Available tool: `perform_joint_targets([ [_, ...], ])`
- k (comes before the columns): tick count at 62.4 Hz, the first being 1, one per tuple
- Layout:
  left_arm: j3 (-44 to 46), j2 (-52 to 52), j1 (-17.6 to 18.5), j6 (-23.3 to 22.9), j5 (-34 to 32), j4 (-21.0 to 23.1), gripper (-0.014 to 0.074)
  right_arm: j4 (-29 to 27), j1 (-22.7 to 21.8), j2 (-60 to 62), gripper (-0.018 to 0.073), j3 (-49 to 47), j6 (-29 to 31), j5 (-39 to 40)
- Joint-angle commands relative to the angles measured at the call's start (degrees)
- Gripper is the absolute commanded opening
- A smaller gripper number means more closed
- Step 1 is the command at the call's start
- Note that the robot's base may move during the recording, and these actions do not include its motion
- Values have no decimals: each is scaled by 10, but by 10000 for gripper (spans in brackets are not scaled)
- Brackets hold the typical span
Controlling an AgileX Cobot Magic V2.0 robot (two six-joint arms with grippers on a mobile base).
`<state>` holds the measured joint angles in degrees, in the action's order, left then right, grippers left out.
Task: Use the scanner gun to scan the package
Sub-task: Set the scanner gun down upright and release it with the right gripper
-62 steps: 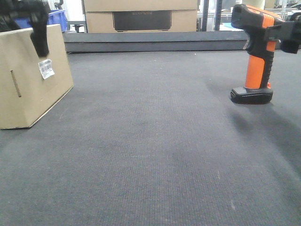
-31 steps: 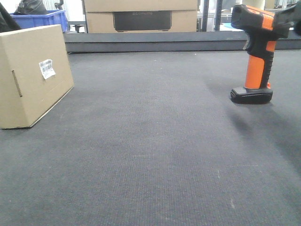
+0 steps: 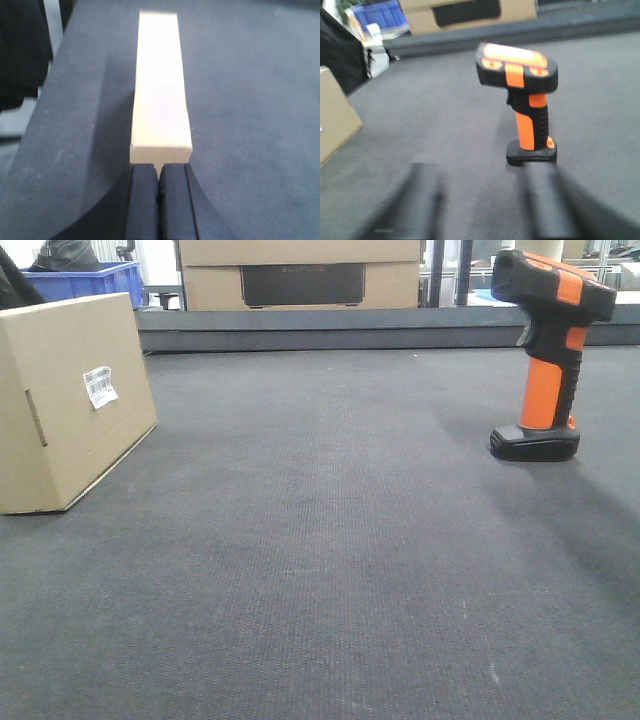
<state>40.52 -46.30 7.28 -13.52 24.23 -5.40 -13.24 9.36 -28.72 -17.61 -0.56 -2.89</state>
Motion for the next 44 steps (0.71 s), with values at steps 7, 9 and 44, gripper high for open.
perform_joint_targets([
  [7,-64,80,-2,-4,-15,-23,-111,74,-1,89,-168,1,0,-112],
  [9,-75,93,-2,-4,-19,-23,-111,74,-1,100,-168,1,0,-140],
  [44,-278,372,-2,-4,-156,-13,-111,179,-71,204,-168,-6,-100,-225],
])
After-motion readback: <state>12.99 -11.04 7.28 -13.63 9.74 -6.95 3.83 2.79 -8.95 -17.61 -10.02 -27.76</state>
